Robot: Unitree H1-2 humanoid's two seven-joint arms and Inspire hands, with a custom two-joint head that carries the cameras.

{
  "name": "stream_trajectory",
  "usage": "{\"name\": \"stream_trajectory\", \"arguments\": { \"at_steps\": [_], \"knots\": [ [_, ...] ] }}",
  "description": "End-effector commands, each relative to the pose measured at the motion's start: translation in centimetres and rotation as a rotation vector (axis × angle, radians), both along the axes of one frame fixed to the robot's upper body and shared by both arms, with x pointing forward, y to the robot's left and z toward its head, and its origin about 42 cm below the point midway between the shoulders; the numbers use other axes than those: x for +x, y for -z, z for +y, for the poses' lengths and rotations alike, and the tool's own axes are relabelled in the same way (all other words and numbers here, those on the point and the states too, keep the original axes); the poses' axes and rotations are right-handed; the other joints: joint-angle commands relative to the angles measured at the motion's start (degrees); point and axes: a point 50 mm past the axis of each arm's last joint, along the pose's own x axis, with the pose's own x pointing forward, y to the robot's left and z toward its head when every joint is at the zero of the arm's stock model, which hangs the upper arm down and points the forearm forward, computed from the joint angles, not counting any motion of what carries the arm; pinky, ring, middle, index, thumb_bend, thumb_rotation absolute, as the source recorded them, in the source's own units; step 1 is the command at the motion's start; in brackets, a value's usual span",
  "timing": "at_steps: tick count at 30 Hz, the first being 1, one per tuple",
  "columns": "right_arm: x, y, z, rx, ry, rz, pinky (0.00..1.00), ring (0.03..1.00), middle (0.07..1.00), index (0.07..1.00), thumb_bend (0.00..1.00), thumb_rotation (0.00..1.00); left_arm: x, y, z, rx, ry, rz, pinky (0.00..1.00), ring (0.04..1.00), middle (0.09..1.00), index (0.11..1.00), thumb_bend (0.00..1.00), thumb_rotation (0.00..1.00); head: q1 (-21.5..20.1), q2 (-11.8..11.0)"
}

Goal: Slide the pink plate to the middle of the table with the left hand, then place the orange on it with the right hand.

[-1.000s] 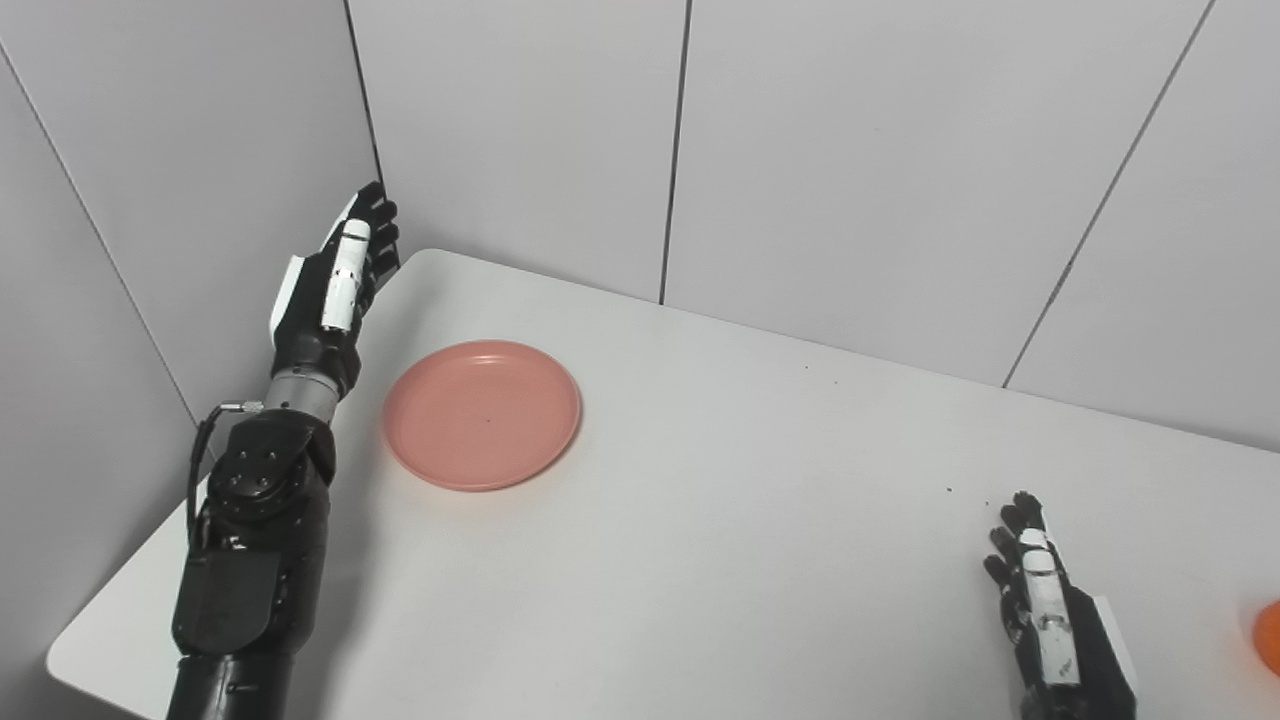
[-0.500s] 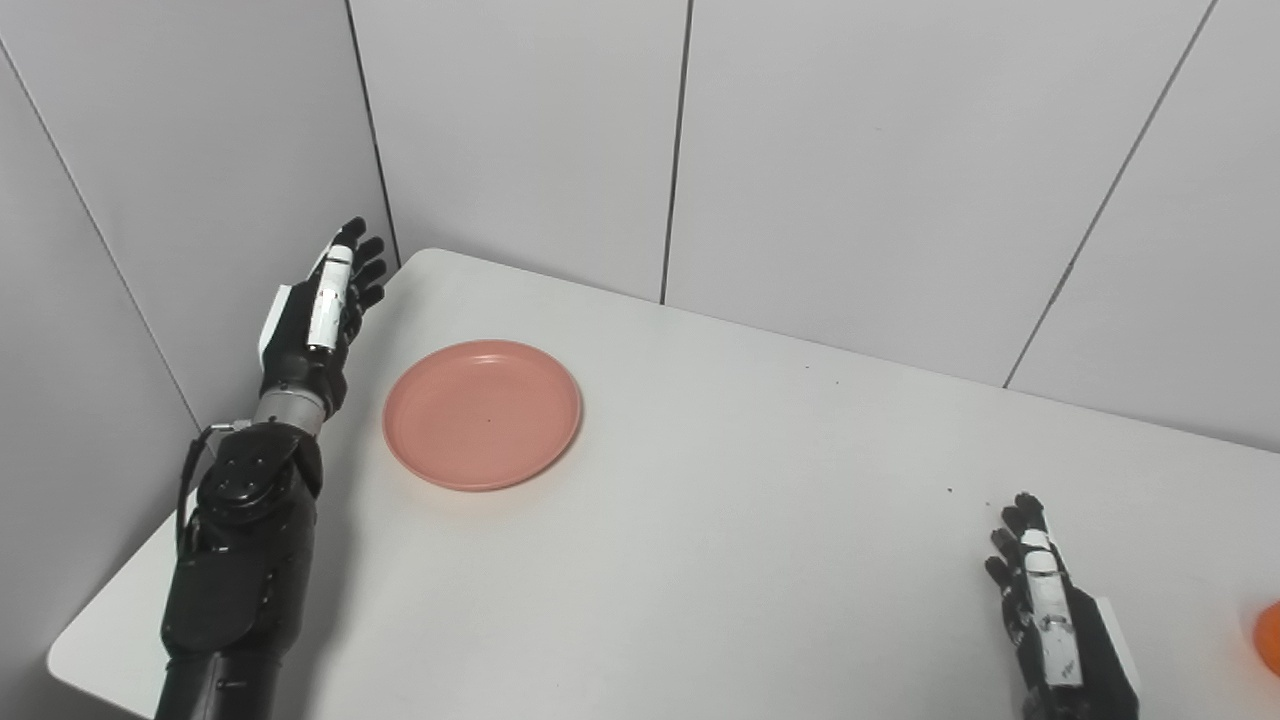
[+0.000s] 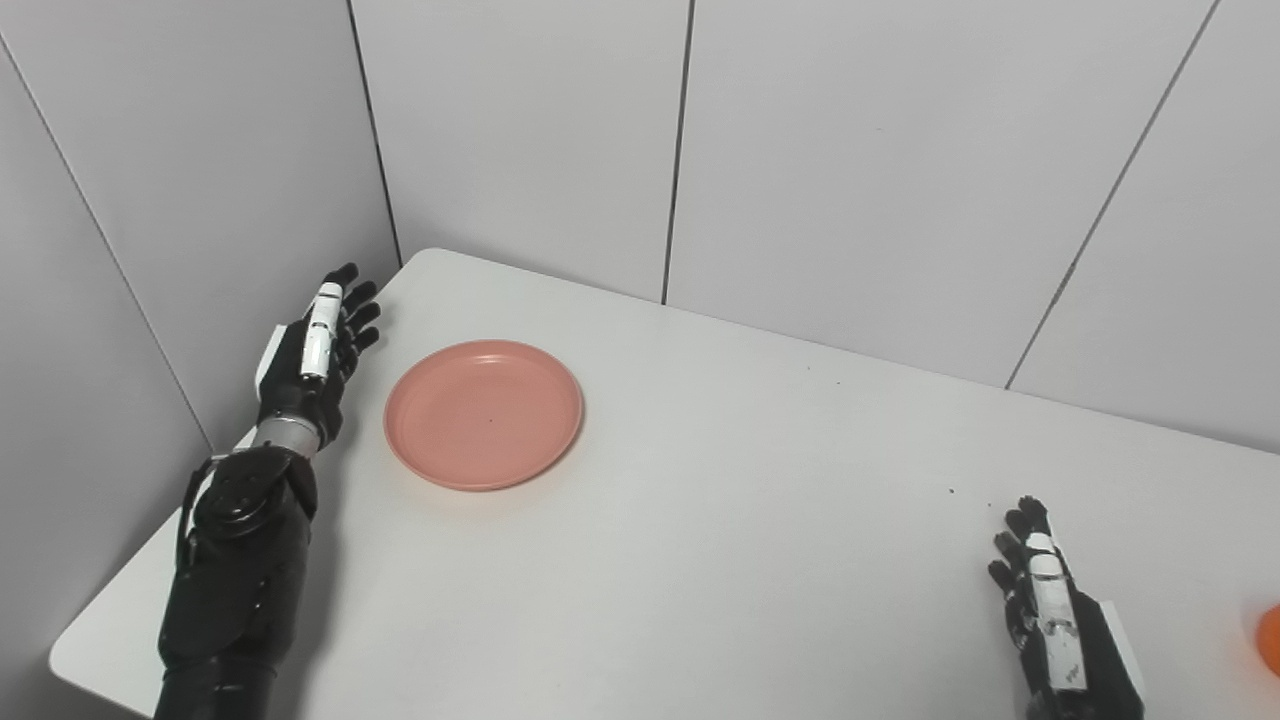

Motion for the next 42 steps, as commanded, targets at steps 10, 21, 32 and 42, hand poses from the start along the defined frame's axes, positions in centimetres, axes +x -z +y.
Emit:
{"name": "stream_trajectory", "arguments": {
  "at_steps": [10,21,32,42],
  "knots": [
    [0.0,-1.2,0.0,-0.007,0.003,-0.035,1.00,1.000,1.000,1.000,0.13,1.00,0.4,-1.4,1.7,0.011,0.017,-0.054,0.97,0.953,0.951,0.941,0.30,1.00,-0.02,0.16],
    [0.0,-1.3,0.0,-0.012,0.011,-0.026,1.00,1.000,1.000,1.000,0.12,1.00,0.9,0.4,1.8,-0.008,0.045,-0.009,0.98,0.957,0.949,0.950,0.33,1.00,-0.02,0.24],
    [0.0,-1.3,0.0,-0.009,0.012,-0.024,1.00,1.000,1.000,1.000,0.12,1.00,1.7,1.6,1.3,-0.013,0.112,0.025,0.97,0.953,0.953,0.937,0.39,1.00,-0.05,0.29],
    [0.1,-1.2,0.0,-0.017,0.008,-0.032,1.00,1.000,1.000,1.000,0.12,1.00,2.1,1.6,-0.8,-0.047,0.132,0.034,0.93,0.931,0.929,0.927,0.36,1.00,-0.04,0.60]
  ]
}}
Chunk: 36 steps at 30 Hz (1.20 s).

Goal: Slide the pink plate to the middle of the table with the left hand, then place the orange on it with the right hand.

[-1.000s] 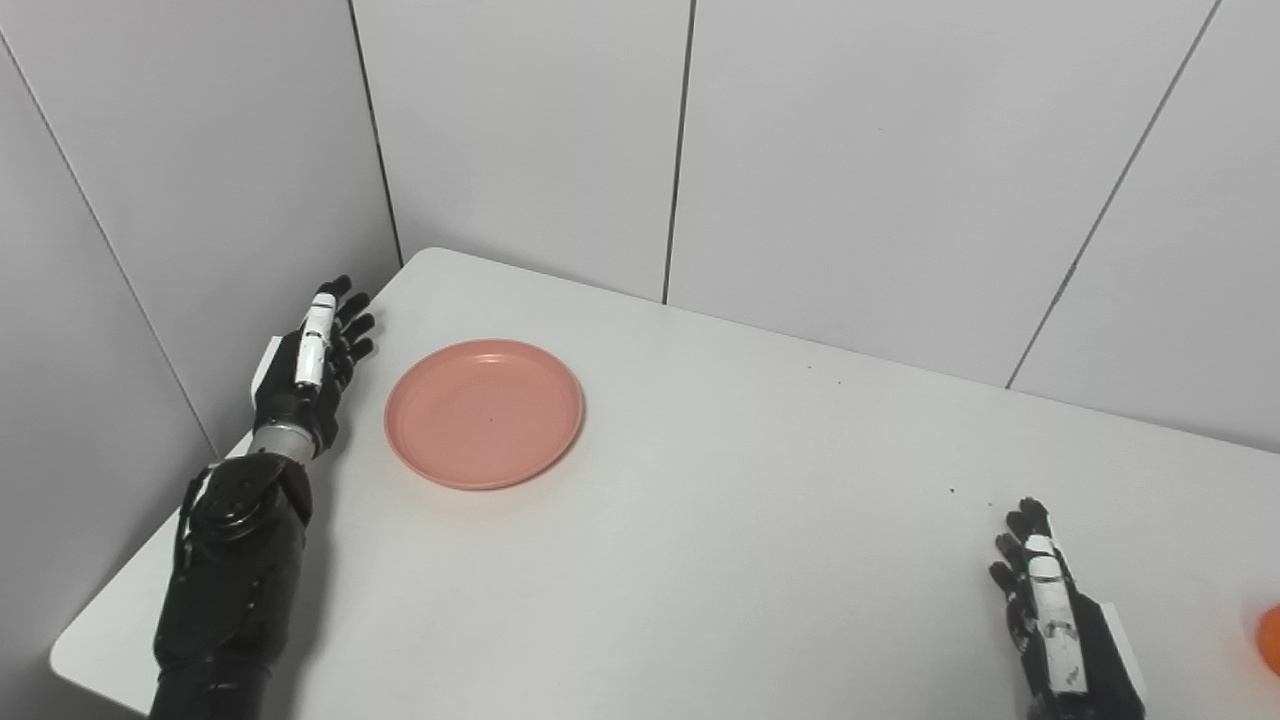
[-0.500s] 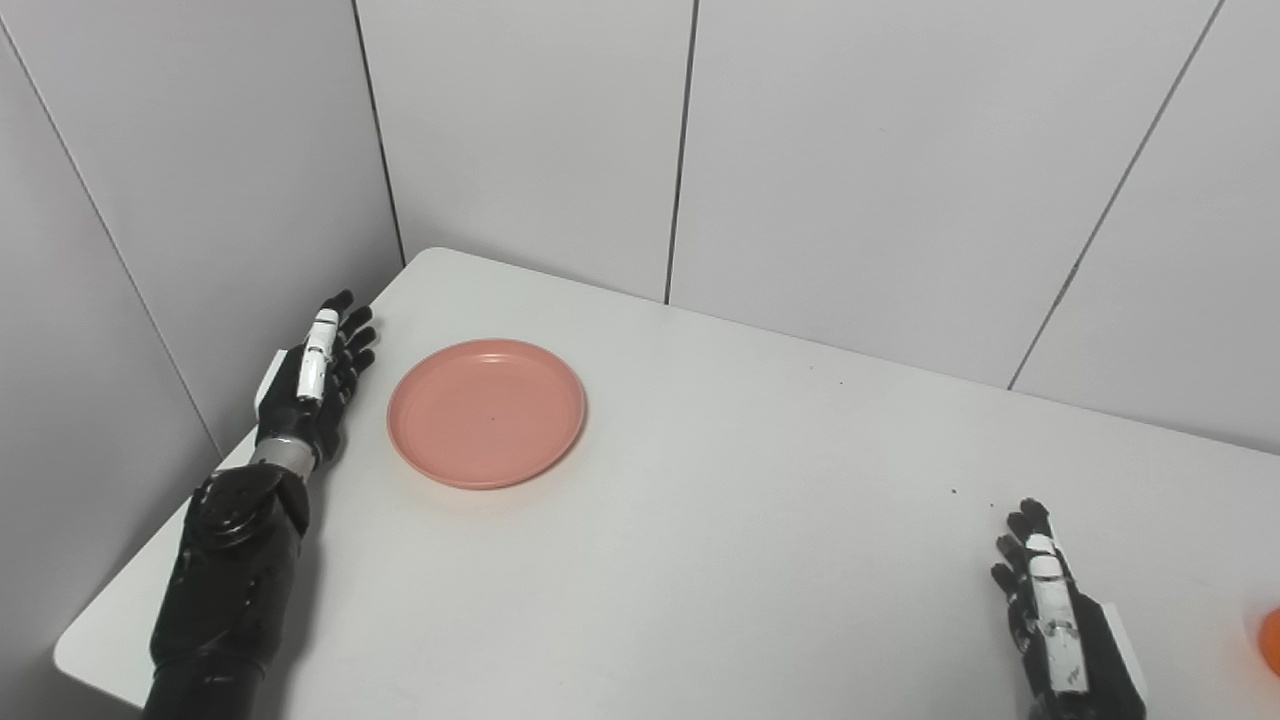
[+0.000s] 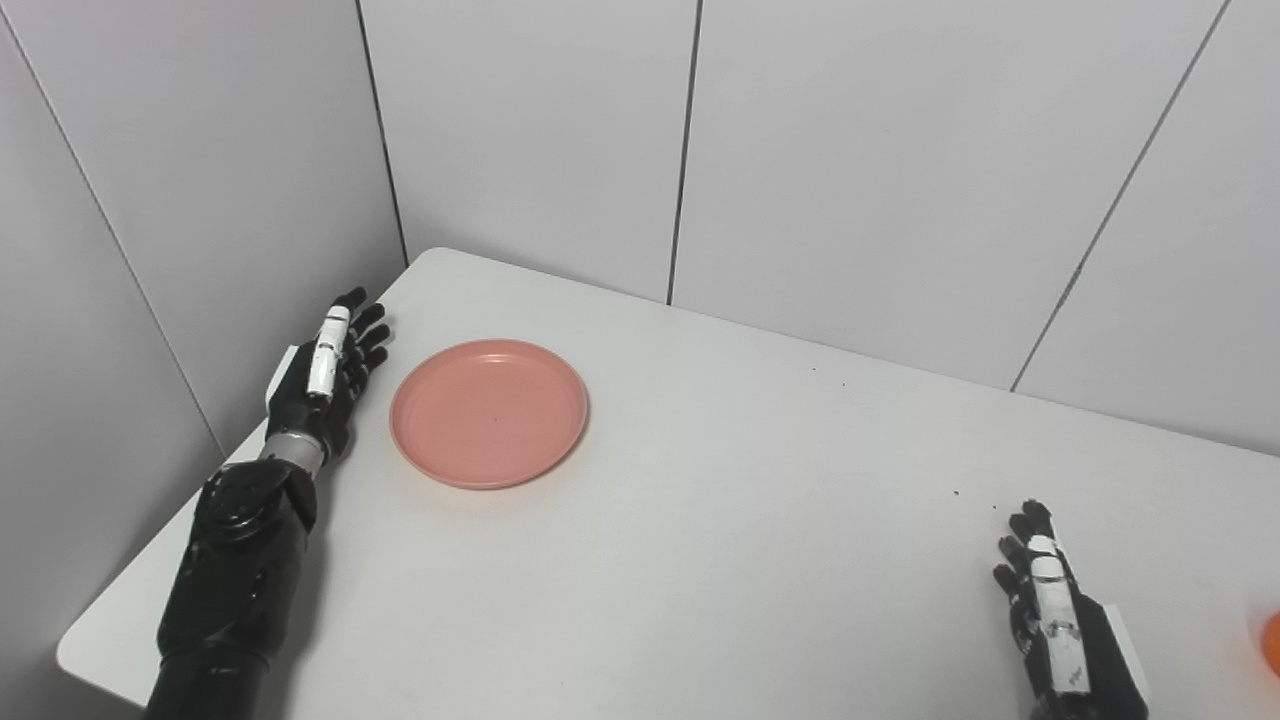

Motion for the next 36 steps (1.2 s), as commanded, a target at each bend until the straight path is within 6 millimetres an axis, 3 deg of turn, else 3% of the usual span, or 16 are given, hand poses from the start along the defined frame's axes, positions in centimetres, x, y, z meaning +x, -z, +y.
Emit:
{"name": "stream_trajectory", "arguments": {
  "at_steps": [1,18,36],
  "knots": [
    [0.3,-1.1,0.0,-0.002,0.000,-0.044,1.00,1.000,1.000,1.000,0.13,1.00,1.0,-0.8,-1.6,-0.011,0.050,-0.012,0.93,0.929,0.925,0.924,0.36,1.00,-0.03,0.09],
    [0.3,-1.1,0.0,0.003,0.005,-0.042,1.00,1.000,1.000,1.000,0.13,1.00,1.2,-1.3,-3.7,-0.042,0.090,0.013,0.92,0.919,0.923,0.923,0.37,1.00,-0.18,0.46],
    [0.4,-0.9,0.0,0.000,-0.006,-0.046,1.00,1.000,1.000,1.000,0.15,1.00,1.6,0.2,-7.1,-0.083,0.203,0.039,0.93,0.926,0.931,0.912,0.35,1.00,-0.85,0.74]
  ]
}}
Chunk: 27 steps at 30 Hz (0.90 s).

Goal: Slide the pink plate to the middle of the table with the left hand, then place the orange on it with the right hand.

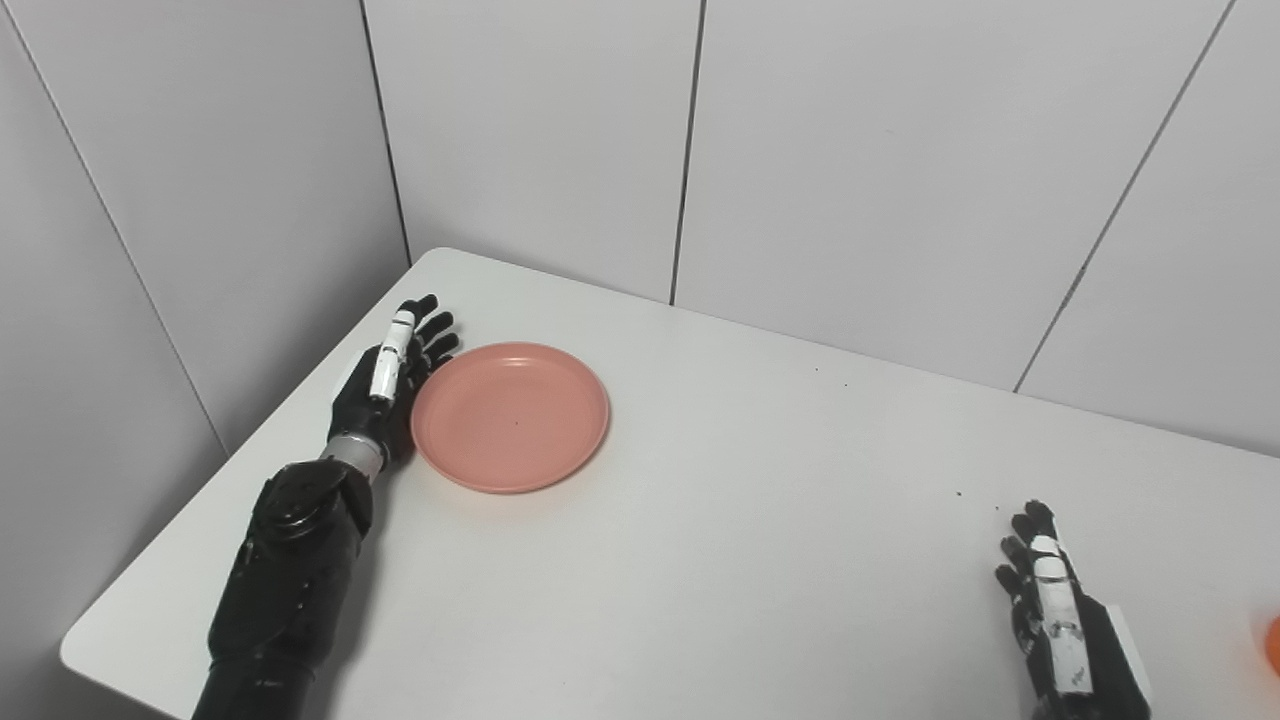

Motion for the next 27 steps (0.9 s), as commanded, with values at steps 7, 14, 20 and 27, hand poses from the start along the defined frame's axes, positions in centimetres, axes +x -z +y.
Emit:
{"name": "stream_trajectory", "arguments": {
  "at_steps": [7,14,20,27],
  "knots": [
    [0.4,-1.1,0.2,-0.002,0.004,-0.043,1.00,1.000,1.000,1.000,0.15,1.00,0.9,0.2,-3.5,-0.018,0.128,0.018,0.94,0.928,0.930,0.907,0.33,1.00,-0.29,0.40],
    [0.4,-1.2,0.3,-0.007,0.002,-0.056,1.00,1.000,1.000,1.000,0.14,1.00,1.4,0.2,-5.5,-0.040,0.172,0.035,0.95,0.933,0.935,0.915,0.35,1.00,-0.78,0.75],
    [0.3,-1.2,0.5,-0.004,0.005,-0.053,1.00,1.000,1.000,1.000,0.14,1.00,1.6,0.5,-7.0,-0.036,0.204,0.053,0.93,0.925,0.929,0.917,0.35,1.00,-1.34,1.19],
    [0.7,-1.0,0.7,0.019,-0.008,-0.056,1.00,1.000,1.000,1.000,0.17,1.00,2.0,0.3,-8.4,-0.051,0.214,0.061,0.92,0.907,0.909,0.893,0.35,1.00,-2.41,1.77]
  ]
}}
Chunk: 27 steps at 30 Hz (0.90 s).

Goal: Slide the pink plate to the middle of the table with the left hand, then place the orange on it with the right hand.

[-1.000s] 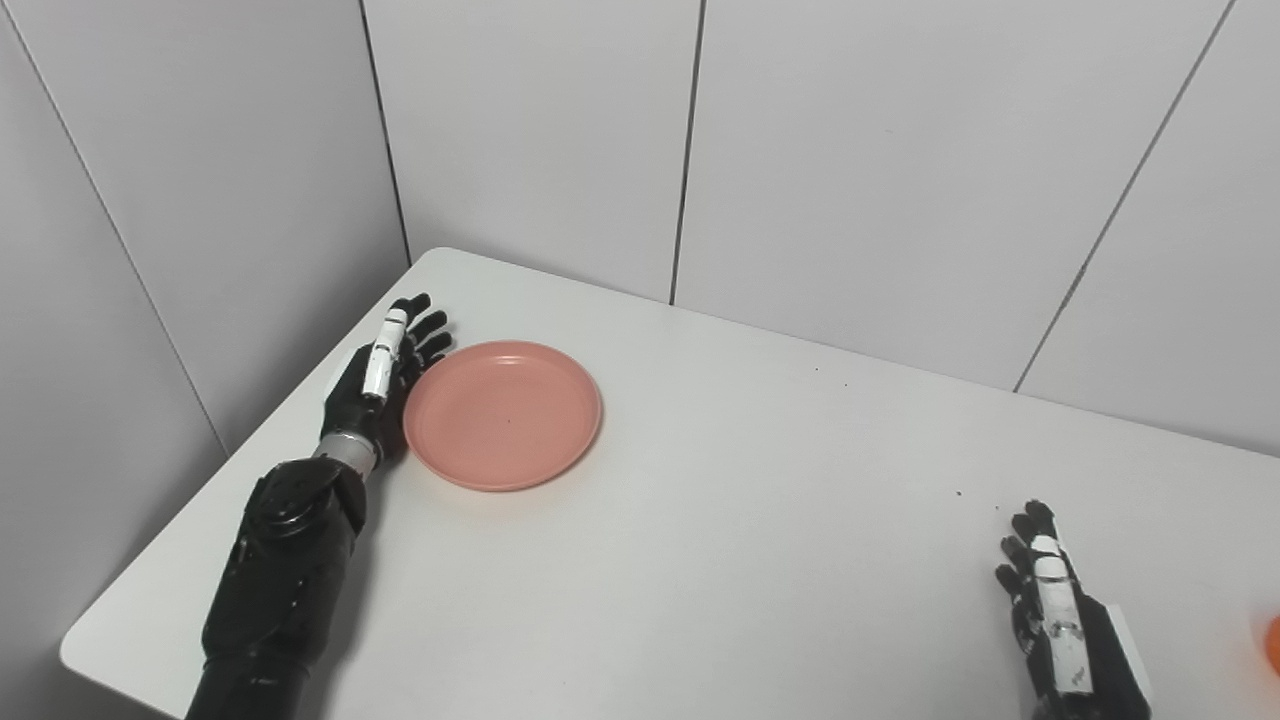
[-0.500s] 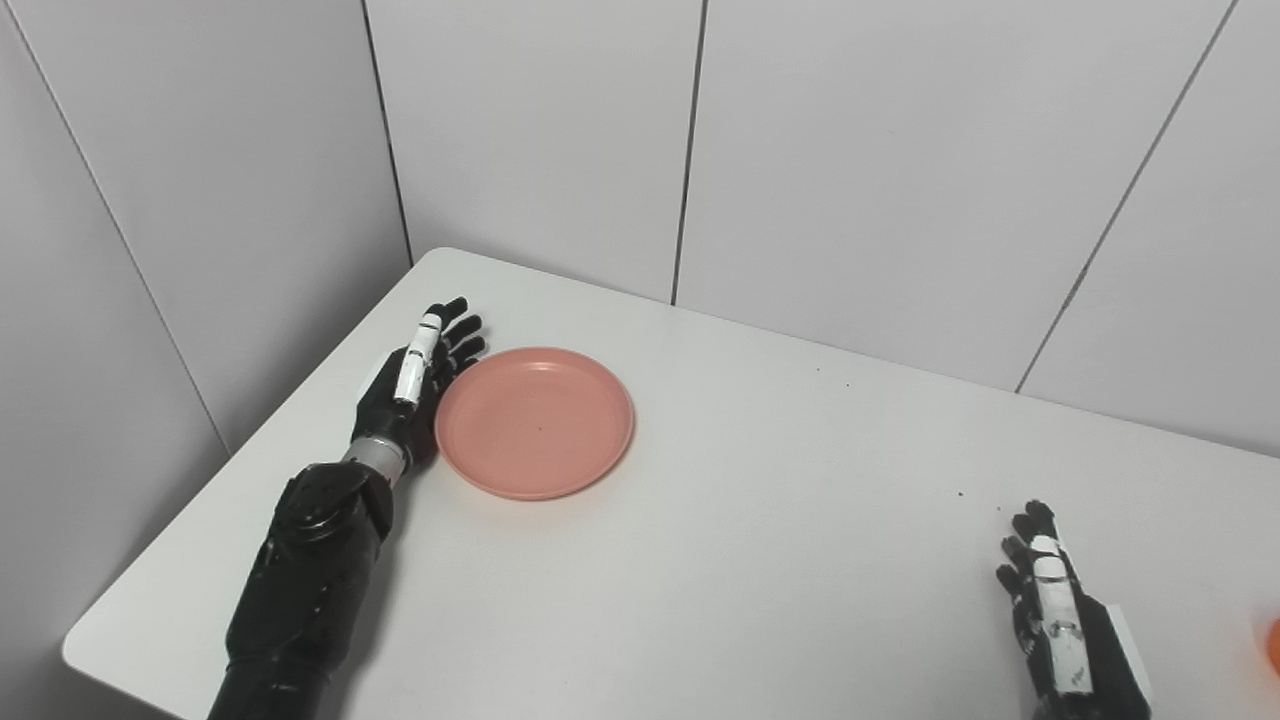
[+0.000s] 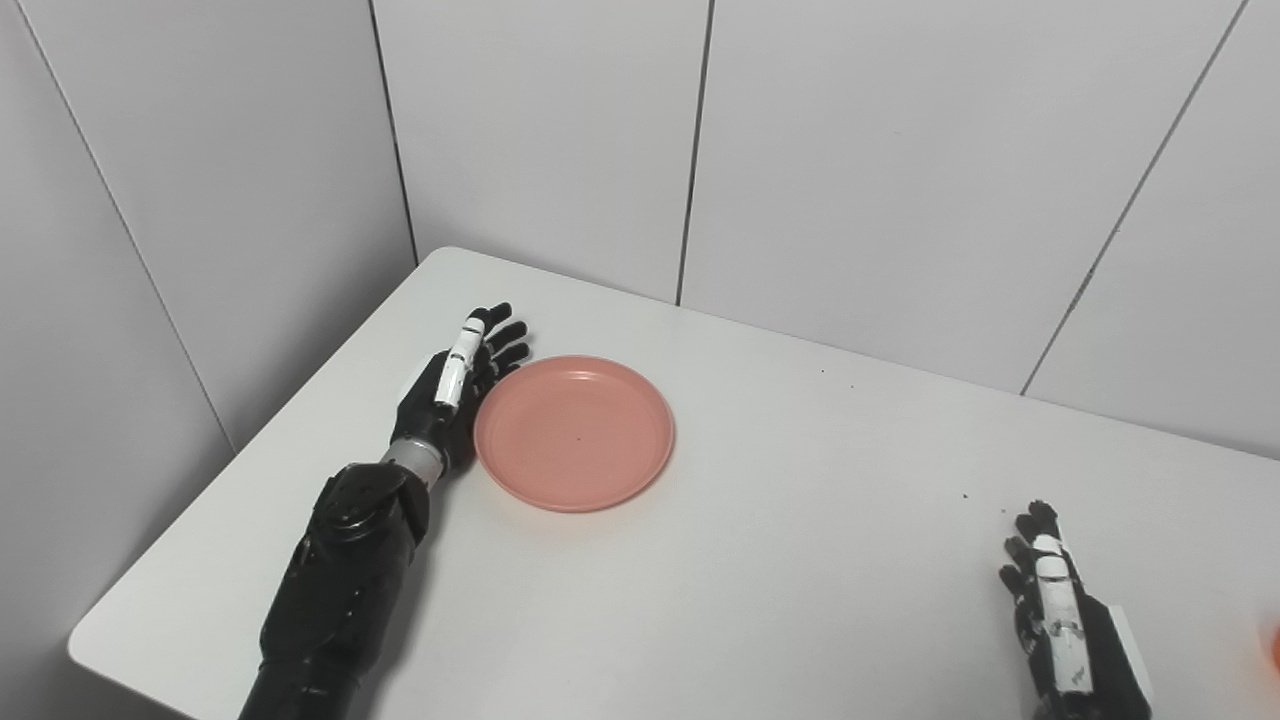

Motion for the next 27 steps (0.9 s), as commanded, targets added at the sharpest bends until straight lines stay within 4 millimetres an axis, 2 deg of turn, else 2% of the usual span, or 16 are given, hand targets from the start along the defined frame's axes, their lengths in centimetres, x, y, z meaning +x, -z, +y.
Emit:
{"name": "stream_trajectory", "arguments": {
  "at_steps": [1,5,13,22,27],
  "knots": [
    [0.6,-1.0,0.5,0.006,-0.022,-0.061,1.00,1.000,1.000,1.000,0.17,1.00,0.8,0.0,-2.9,-0.029,0.105,0.041,0.92,0.907,0.910,0.893,0.35,1.00,-0.18,0.12],
    [0.6,-0.8,0.5,-0.011,-0.024,-0.072,1.00,1.000,1.000,1.000,0.18,1.00,1.0,0.0,-4.0,-0.036,0.126,0.038,0.92,0.914,0.921,0.917,0.37,1.00,-0.56,0.31],
    [0.4,-1.1,0.8,-0.015,-0.015,-0.072,1.00,1.000,1.000,1.000,0.15,1.00,1.1,0.4,-6.3,-0.052,0.169,0.041,0.94,0.927,0.931,0.922,0.34,1.00,-1.89,0.82],
    [0.3,-1.1,1.0,-0.013,-0.019,-0.069,1.00,1.000,1.000,1.000,0.17,1.00,1.1,1.1,-9.5,-0.051,0.191,0.051,0.95,0.931,0.932,0.932,0.37,1.00,-2.64,1.39],
    [0.3,-1.1,1.0,-0.008,-0.027,-0.066,1.00,1.000,1.000,1.000,0.18,1.00,0.9,1.4,-10.6,-0.059,0.208,0.046,0.95,0.935,0.933,0.933,0.37,1.00,-3.20,1.73]
  ]
}}
